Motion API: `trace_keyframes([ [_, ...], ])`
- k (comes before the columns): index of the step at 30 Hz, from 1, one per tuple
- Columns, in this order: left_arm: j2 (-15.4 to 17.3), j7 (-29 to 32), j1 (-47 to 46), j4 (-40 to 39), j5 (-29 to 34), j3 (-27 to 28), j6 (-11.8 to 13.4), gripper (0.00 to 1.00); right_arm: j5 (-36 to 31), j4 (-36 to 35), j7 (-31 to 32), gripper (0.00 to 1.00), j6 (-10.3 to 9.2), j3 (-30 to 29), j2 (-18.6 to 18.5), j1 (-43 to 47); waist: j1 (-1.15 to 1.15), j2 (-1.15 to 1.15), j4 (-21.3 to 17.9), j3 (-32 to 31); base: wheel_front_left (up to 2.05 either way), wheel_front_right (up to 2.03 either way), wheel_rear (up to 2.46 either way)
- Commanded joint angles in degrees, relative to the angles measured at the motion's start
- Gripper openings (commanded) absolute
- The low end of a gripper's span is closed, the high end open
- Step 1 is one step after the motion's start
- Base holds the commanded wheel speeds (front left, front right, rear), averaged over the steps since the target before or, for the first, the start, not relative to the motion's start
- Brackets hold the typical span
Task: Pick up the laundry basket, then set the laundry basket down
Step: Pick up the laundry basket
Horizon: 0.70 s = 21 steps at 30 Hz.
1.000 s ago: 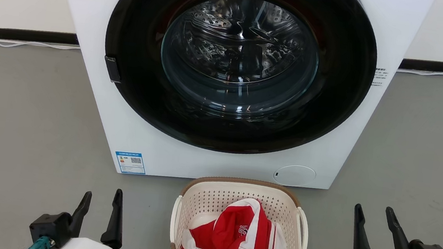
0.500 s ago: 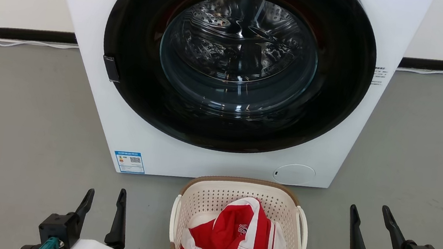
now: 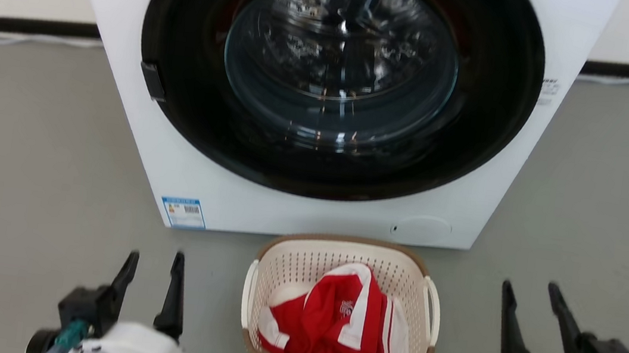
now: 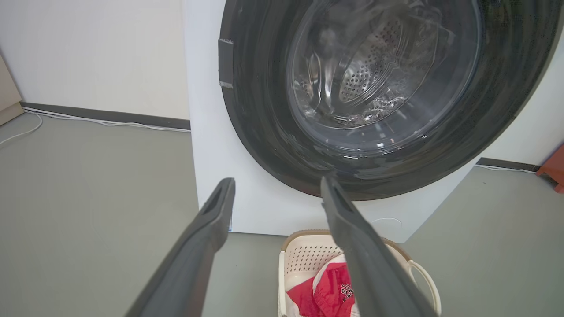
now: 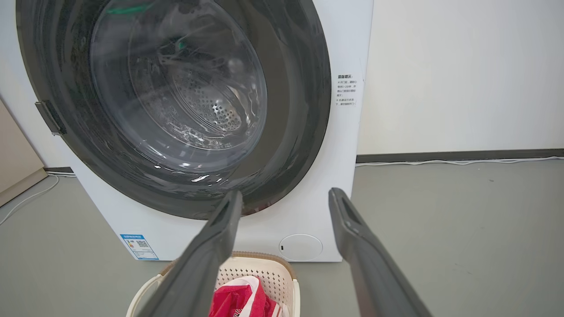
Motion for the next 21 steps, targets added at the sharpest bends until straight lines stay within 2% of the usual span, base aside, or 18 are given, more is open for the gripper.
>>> trace_keyframes([
  [1,0.54,-0.77,-3.47,-1.54,-0.51,1.34,0.44,1.0,-0.06,-1.82,-0.79,1.0,0.4,1.24,-0.2,-3.35,0.0,0.0,0.13,1.34,0.0,0.0,0.0],
  [11,0.54,-0.77,-13.62,1.53,-3.61,-4.26,1.79,1.0,-0.95,-0.09,-0.79,1.0,0.4,0.89,-0.19,-10.89,0.0,0.0,1.35,12.08,0.0,0.0,0.0],
  [21,0.54,-0.77,-27.8,14.87,-11.97,-14.28,4.76,1.0,-3.06,8.29,-0.79,1.0,0.4,-0.1,-2.27,-22.32,0.0,0.0,2.64,24.67,0.0,0.0,0.0],
])
